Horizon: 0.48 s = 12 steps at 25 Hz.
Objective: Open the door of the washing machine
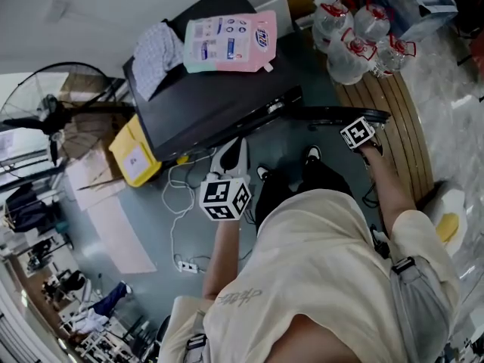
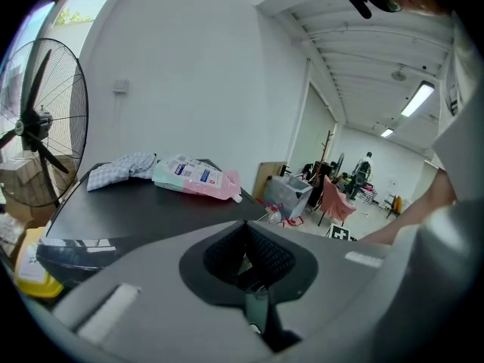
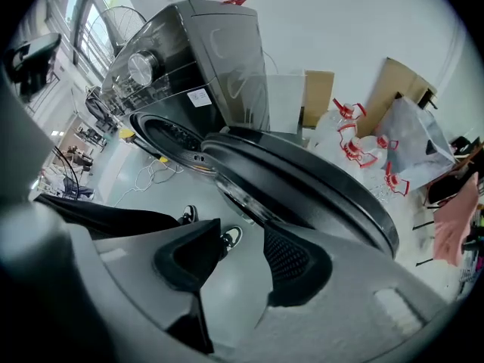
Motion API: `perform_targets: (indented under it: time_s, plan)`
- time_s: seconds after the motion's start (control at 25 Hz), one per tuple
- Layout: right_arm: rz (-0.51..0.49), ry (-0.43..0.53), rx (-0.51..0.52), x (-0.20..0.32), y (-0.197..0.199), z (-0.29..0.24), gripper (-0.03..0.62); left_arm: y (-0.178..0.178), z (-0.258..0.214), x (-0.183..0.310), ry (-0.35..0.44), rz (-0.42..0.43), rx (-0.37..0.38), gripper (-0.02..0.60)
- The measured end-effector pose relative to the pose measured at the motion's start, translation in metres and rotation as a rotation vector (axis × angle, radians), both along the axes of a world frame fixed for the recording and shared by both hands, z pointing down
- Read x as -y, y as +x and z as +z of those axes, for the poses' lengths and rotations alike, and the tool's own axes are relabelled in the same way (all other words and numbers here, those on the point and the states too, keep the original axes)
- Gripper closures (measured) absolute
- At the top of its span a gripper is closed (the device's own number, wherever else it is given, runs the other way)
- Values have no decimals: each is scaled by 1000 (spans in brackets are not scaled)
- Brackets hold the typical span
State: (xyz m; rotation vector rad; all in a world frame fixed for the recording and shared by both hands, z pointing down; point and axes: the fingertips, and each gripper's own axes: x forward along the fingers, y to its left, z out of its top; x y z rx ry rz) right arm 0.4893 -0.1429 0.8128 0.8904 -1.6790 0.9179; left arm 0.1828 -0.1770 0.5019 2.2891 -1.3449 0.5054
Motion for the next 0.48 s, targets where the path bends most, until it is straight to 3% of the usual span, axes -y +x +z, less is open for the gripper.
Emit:
perform_targets:
  time_s: [0.48]
  plan:
    - [24,-14,24,-13,-6,4,410,-5,5,-14,-17,-29,-12,563]
